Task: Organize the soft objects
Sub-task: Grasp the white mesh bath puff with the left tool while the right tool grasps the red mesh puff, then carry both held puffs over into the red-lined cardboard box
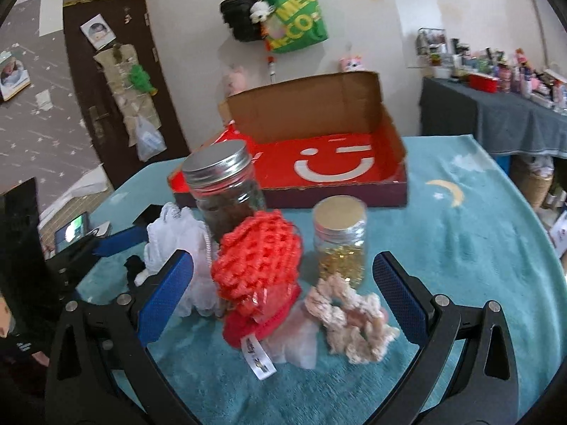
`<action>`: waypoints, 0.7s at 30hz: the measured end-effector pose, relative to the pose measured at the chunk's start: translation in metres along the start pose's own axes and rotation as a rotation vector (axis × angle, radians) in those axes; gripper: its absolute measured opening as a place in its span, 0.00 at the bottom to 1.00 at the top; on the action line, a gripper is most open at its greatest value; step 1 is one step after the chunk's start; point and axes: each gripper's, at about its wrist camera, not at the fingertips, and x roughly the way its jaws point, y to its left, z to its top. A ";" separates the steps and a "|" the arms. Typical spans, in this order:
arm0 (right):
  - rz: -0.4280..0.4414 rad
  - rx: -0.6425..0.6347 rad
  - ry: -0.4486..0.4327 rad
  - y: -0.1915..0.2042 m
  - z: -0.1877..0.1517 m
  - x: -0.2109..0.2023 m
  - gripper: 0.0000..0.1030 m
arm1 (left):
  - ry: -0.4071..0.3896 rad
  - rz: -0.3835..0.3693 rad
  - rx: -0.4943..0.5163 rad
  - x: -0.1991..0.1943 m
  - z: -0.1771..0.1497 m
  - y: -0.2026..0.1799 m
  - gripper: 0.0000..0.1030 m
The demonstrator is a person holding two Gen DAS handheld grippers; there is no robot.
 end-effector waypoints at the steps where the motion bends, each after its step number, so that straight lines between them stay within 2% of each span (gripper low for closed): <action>1: 0.007 -0.005 0.005 0.002 0.000 0.003 1.00 | 0.009 -0.008 -0.004 0.003 0.000 -0.002 0.80; 3: 0.028 -0.016 0.020 0.005 -0.001 0.007 0.97 | 0.025 -0.024 -0.015 0.007 0.000 -0.001 0.77; 5: 0.055 -0.021 0.042 0.007 -0.002 0.011 0.85 | 0.029 -0.034 -0.020 0.008 -0.002 0.001 0.71; 7: 0.084 -0.020 0.060 0.008 -0.004 0.015 0.64 | 0.027 -0.046 -0.013 0.007 -0.002 0.001 0.57; 8: 0.097 -0.016 0.073 0.009 -0.006 0.016 0.44 | 0.026 -0.050 -0.011 0.007 -0.003 0.001 0.55; 10: 0.104 -0.012 0.067 0.010 -0.008 0.015 0.41 | 0.022 -0.055 -0.013 0.005 -0.003 0.003 0.44; 13: 0.078 -0.034 0.042 0.015 -0.010 0.007 0.35 | 0.014 -0.066 -0.022 0.001 -0.003 0.006 0.35; 16: 0.073 -0.045 0.025 0.019 -0.012 0.001 0.34 | -0.002 -0.056 -0.010 -0.004 -0.003 0.005 0.29; 21: 0.062 -0.052 -0.005 0.023 -0.011 -0.011 0.33 | -0.011 -0.061 -0.014 -0.013 -0.001 0.006 0.24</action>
